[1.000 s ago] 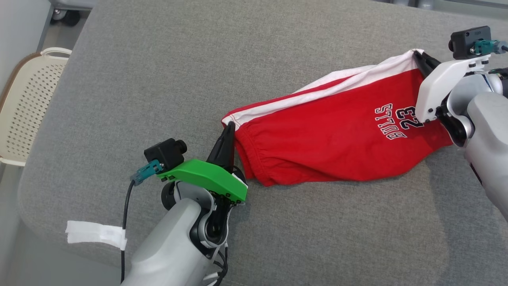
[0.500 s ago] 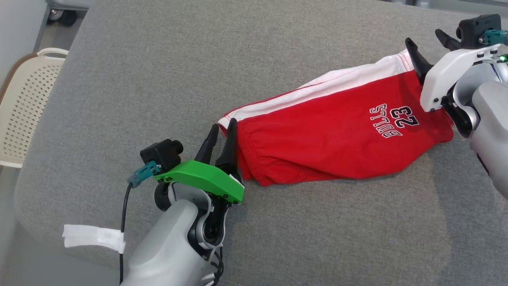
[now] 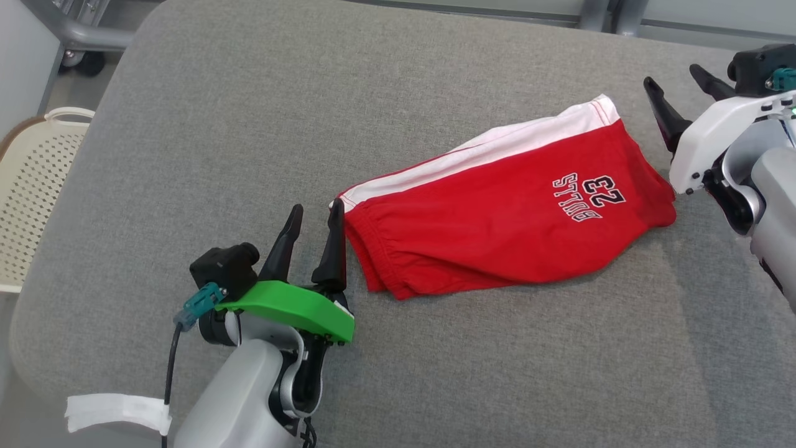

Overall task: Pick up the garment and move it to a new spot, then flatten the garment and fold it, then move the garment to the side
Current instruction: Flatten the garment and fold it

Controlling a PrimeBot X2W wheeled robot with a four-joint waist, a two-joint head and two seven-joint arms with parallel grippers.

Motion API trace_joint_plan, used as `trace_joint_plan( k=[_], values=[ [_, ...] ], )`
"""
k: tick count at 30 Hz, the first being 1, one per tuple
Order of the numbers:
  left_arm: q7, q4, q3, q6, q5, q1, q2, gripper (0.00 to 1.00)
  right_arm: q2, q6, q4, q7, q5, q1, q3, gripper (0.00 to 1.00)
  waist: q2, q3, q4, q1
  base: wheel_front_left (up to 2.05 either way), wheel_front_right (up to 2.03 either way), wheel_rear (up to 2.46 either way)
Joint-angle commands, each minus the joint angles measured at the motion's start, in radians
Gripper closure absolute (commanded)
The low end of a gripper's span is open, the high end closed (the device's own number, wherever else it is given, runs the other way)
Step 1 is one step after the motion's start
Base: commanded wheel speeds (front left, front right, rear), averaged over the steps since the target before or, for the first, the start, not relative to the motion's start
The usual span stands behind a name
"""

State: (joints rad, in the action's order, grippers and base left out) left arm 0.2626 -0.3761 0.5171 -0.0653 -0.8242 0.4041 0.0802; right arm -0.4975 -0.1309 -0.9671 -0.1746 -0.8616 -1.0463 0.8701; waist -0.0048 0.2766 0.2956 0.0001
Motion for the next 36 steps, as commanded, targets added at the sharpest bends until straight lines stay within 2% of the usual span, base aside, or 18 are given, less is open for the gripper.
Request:
trace_joint_plan(
  k=[1,5,11,17,20,31,34,36],
  values=[
    [0.002,0.015,-0.006,-0.003,0.027,-0.022,0.015,0.00,-0.009,0.000,0.006,-0.005,-0.016,0.022,0.011,0.00,0.0048,-0.030,-0.015,-0.0001,0.00,0.00,0.00],
    [0.002,0.059,0.006,-0.023,0.104,-0.052,0.059,0.00,-0.014,0.000,0.000,-0.003,-0.052,0.063,0.033,0.00,0.0048,-0.068,-0.018,-0.0001,0.00,0.00,0.00],
    [-0.002,0.140,0.013,-0.059,0.128,-0.104,0.100,0.00,-0.004,0.000,-0.047,0.056,-0.103,0.119,0.054,0.00,0.0048,-0.086,0.015,-0.0001,0.00,0.00,0.00],
    [-0.004,0.213,-0.006,-0.091,0.098,-0.167,0.106,0.00,0.008,0.000,-0.110,0.104,-0.150,0.157,0.046,0.00,0.0048,-0.074,0.052,-0.0001,0.00,0.00,0.00],
    [-0.004,0.236,-0.012,-0.097,0.095,-0.182,0.110,0.00,0.020,0.000,-0.159,0.129,-0.162,0.160,0.039,0.00,0.0048,-0.068,0.067,-0.0001,0.00,0.00,0.00],
    [-0.003,0.264,-0.025,-0.111,0.087,-0.198,0.115,0.00,0.064,0.000,-0.220,0.214,-0.208,0.168,0.035,0.00,0.0048,-0.064,0.086,-0.0001,0.00,0.00,0.00],
    [-0.002,0.264,-0.027,-0.111,0.084,-0.201,0.116,0.00,0.075,0.000,-0.227,0.218,-0.218,0.168,0.031,0.53,0.0048,-0.063,0.084,-0.0001,0.00,0.00,0.00],
    [-0.002,0.264,-0.028,-0.111,0.084,-0.203,0.118,0.00,0.084,0.000,-0.223,0.213,-0.222,0.169,0.032,0.69,0.0048,-0.063,0.081,-0.0001,0.00,0.00,0.00]
  ],
)
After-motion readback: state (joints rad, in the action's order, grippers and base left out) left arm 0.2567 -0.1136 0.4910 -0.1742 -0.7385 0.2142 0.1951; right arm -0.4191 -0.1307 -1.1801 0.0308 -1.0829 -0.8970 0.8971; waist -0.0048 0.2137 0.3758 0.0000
